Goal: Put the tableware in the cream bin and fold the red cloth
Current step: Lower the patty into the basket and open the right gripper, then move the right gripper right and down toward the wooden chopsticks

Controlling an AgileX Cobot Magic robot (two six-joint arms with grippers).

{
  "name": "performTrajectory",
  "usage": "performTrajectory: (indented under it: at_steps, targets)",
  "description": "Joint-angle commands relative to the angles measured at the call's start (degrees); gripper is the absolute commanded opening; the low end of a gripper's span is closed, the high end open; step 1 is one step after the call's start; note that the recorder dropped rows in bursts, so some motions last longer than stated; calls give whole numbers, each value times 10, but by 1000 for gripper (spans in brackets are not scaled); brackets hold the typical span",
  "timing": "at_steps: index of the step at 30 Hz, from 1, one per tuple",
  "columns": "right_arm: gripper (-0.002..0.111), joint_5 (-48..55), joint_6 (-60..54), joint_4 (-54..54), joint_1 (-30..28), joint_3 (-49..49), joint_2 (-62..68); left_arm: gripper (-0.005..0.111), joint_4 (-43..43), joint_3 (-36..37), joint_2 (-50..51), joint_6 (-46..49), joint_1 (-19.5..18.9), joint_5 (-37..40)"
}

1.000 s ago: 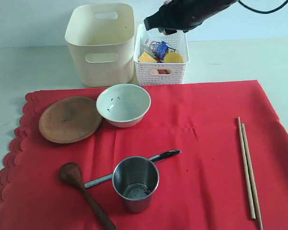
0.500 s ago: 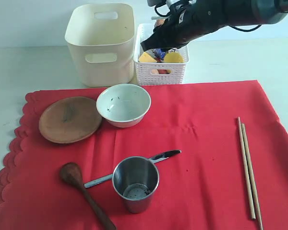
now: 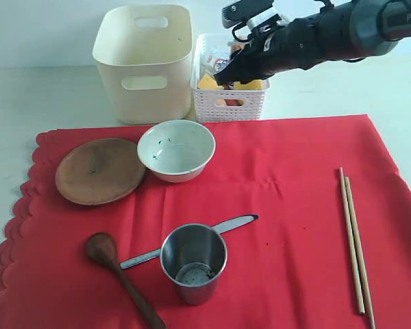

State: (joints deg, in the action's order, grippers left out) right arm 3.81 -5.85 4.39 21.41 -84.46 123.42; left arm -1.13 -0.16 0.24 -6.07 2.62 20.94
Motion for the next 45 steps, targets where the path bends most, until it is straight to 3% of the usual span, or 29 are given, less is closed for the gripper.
performTrajectory:
  at_steps: [1,5,10,16,22,29,45]
  targets:
    - [0,-41,1,1,-1,0,12,0,-3,2,-2,-2,-2,-6]
    - [12,-46,-1,2,-1,0,23,0,-3,2,-2,-2,-2,-6]
    - [47,-47,-1,4,-1,0,24,0,-3,2,-2,-2,-2,-6]
    - [71,-47,-1,5,-1,0,24,0,-3,2,-2,-2,-2,-6]
    - [73,-19,-2,8,-1,0,1,0,-3,2,-2,-2,-2,-6]
    - [72,89,13,-36,-1,0,-74,0,-3,2,-2,-2,-2,-6]
    - [70,273,15,-74,-1,0,-115,0,-3,2,-2,-2,-2,-6]
